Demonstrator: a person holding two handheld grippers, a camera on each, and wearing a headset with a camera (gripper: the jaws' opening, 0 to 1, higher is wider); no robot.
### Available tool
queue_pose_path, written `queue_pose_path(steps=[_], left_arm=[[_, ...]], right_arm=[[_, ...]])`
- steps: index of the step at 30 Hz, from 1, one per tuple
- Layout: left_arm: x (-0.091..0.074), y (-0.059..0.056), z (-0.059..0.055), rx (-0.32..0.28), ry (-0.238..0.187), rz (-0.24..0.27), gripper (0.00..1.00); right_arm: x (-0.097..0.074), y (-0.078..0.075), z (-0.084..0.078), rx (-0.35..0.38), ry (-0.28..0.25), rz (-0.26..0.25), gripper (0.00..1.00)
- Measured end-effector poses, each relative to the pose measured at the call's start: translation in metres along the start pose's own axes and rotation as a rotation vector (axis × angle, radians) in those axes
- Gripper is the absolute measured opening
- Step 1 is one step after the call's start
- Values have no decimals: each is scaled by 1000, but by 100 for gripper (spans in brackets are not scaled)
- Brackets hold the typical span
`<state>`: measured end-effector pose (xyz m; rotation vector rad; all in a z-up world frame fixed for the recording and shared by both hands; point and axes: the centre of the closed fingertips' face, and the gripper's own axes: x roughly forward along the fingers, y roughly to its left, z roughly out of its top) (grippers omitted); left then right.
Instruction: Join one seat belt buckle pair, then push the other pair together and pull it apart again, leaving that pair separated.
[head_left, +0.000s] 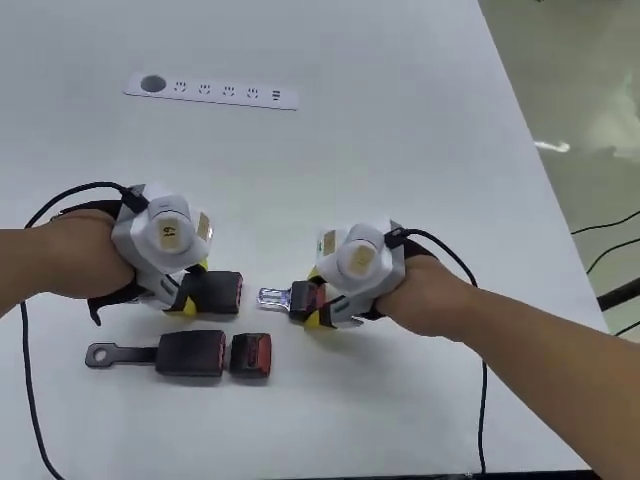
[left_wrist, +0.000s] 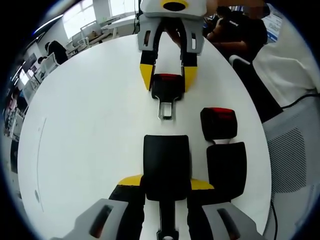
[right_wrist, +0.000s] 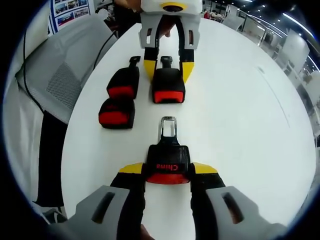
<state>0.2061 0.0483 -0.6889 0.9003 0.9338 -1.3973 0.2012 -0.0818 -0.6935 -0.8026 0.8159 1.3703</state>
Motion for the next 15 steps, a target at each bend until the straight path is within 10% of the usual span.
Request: queue_pose_path(steps=[15], left_arm=[[-3, -2, 4, 0, 23, 4, 33]], right_arm=[[-39, 4, -61, 40, 52, 3, 33]])
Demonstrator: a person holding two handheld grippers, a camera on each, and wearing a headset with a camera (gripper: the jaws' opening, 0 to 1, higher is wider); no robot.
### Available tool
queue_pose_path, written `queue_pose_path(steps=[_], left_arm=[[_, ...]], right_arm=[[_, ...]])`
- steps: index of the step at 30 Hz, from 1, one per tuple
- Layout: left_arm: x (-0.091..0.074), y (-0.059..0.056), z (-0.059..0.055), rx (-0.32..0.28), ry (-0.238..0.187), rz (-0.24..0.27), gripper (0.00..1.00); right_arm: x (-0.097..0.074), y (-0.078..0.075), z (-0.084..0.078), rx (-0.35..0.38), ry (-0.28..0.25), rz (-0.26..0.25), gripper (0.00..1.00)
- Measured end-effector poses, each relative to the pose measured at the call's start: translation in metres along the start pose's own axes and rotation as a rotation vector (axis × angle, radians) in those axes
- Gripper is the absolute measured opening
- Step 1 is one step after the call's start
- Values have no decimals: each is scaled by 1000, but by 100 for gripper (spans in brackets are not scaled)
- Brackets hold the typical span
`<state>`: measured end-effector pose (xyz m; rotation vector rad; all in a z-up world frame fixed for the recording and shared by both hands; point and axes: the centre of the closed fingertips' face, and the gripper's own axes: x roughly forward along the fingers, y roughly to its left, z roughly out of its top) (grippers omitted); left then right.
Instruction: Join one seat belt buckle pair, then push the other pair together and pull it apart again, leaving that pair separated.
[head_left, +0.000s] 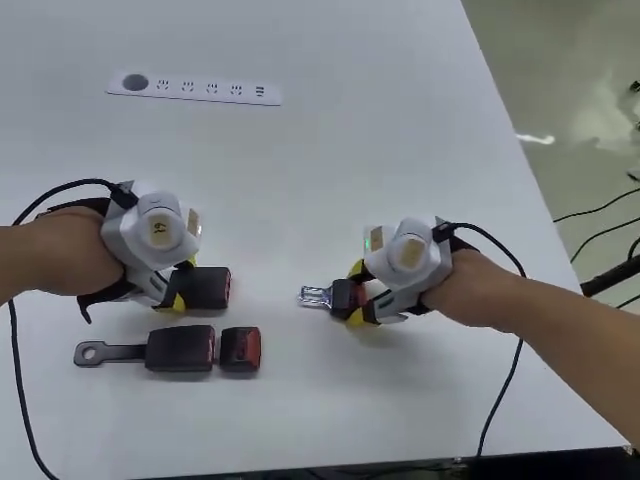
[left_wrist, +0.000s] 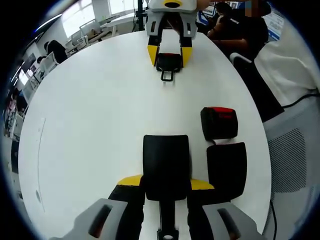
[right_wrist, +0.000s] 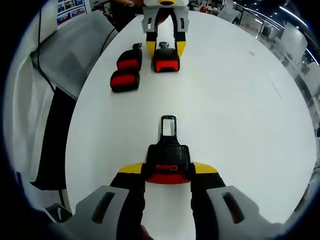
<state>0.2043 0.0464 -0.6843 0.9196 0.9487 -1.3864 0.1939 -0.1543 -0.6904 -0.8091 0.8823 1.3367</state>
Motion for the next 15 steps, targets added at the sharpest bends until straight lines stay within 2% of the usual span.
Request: queue_pose_path(steps=[4, 8, 11, 15], left_arm=[[0, 1, 0, 1, -5, 0, 33], [0, 1, 0, 1, -1, 2, 33], [0, 3, 0, 4, 0, 0, 34], [1, 4, -1, 11, 9, 1, 34]], right_arm=[[-1, -2, -11, 16, -4, -9, 34], [0, -4, -11, 26, 4, -16, 35], [-1, -9, -11, 40, 16, -35, 41], [-1, -7, -10, 31, 15, -32, 40]])
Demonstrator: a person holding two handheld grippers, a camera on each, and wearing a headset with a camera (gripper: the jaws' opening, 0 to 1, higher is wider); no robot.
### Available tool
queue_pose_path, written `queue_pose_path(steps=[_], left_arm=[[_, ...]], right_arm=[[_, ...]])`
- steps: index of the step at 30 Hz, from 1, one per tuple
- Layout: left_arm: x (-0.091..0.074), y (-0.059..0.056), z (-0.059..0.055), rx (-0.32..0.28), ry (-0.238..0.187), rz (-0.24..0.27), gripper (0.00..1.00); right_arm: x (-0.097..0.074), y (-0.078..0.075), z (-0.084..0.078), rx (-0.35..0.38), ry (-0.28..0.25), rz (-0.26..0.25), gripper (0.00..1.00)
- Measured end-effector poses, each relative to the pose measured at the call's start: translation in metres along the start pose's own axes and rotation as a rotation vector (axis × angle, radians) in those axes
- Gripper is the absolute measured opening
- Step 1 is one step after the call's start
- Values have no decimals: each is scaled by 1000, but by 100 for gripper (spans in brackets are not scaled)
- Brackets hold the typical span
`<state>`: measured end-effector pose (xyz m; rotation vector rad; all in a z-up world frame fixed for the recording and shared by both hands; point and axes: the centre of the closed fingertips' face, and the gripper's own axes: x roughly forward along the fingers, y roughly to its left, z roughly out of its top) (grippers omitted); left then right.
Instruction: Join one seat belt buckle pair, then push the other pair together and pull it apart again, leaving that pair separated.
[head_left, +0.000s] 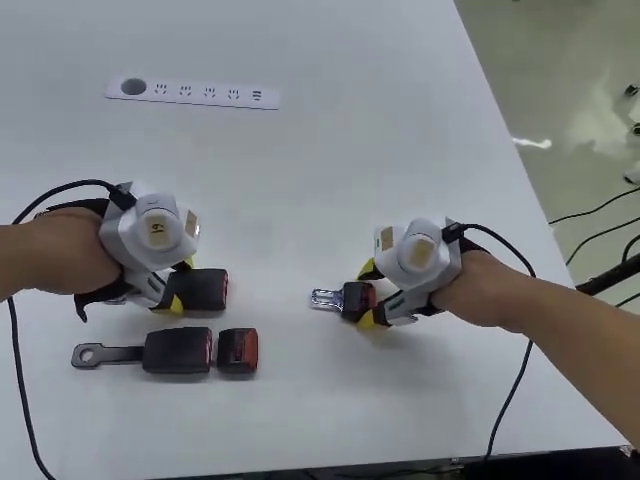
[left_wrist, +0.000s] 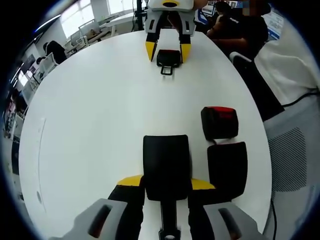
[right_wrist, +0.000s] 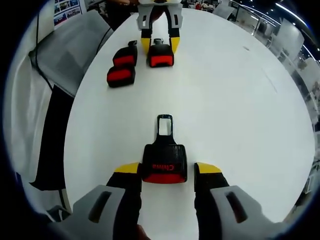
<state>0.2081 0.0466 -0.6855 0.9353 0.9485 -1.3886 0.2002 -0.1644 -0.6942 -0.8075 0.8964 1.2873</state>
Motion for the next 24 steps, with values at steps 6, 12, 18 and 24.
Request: queue_pose_path(steps=[6, 12, 18, 24], left_arm=[[-2, 14, -14, -41, -12, 62, 49], [-25, 7, -24, -131, -60, 114, 54], [-52, -4, -34, -248, -172, 210, 65], [-69, -36, -48, -362, -240, 237, 76]], right_arm=[[-1, 2, -5, 45, -1, -24, 42], [-24, 5, 2, 142, -81, -107, 50], [-34, 19, 9, 199, -154, -153, 59], [-42, 39, 24, 231, -204, -192, 70]])
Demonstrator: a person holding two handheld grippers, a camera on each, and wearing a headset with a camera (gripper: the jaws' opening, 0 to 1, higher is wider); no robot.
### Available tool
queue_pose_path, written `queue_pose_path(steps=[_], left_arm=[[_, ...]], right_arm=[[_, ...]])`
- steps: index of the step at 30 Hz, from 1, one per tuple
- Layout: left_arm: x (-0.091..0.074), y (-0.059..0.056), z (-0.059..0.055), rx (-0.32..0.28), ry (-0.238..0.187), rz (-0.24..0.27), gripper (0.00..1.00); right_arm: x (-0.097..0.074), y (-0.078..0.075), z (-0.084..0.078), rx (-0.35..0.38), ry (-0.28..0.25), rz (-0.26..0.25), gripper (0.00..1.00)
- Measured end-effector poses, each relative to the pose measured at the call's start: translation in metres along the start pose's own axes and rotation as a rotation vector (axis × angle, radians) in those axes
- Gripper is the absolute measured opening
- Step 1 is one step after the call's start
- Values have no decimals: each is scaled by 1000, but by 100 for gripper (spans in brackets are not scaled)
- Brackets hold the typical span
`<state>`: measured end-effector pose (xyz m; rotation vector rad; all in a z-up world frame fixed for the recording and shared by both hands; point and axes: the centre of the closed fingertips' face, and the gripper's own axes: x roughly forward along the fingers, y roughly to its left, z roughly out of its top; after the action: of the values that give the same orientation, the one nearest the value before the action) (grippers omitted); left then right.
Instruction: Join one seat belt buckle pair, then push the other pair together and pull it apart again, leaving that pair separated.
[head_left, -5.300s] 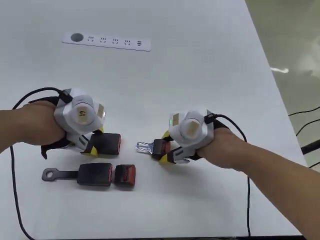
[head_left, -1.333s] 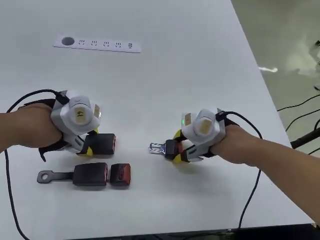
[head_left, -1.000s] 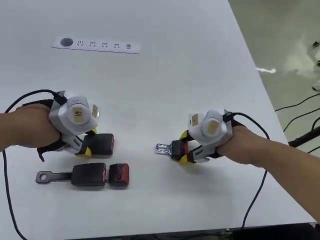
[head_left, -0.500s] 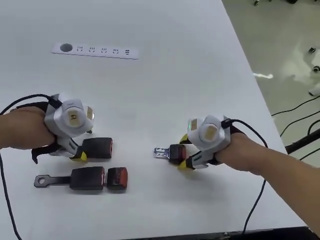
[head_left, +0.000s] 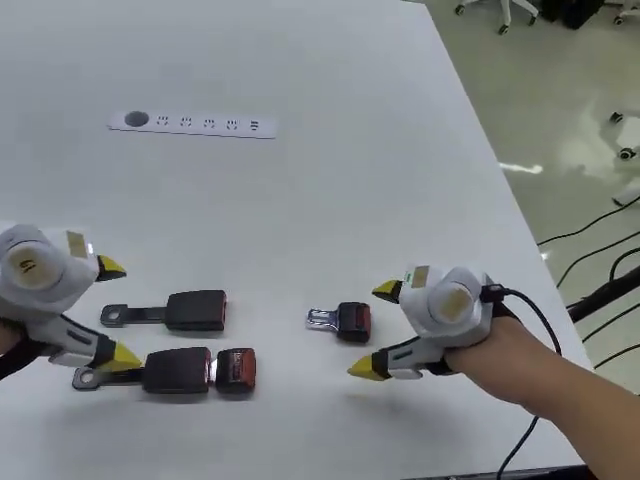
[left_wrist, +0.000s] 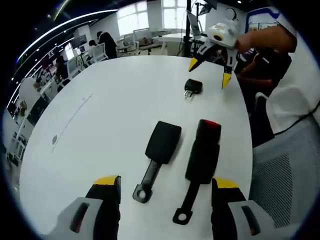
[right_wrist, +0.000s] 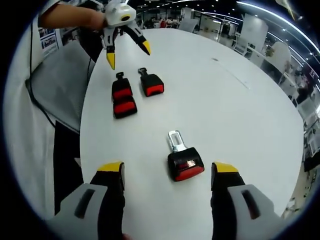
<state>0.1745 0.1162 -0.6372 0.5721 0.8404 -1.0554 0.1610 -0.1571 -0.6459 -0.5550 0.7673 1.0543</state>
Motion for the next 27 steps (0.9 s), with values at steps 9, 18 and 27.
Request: queue_pose_path(steps=[9, 18, 27], left_arm=[[-33, -12, -30, -156, -34, 98, 94], [-60, -24, -50, -261, -102, 163, 100], [-62, -35, -51, -321, -127, 185, 100]], right_arm=[[-16, 27, 5, 46, -59, -39, 82], [-33, 29, -5, 161, -121, -135, 100], [-40, 38, -7, 240, -133, -143, 100]])
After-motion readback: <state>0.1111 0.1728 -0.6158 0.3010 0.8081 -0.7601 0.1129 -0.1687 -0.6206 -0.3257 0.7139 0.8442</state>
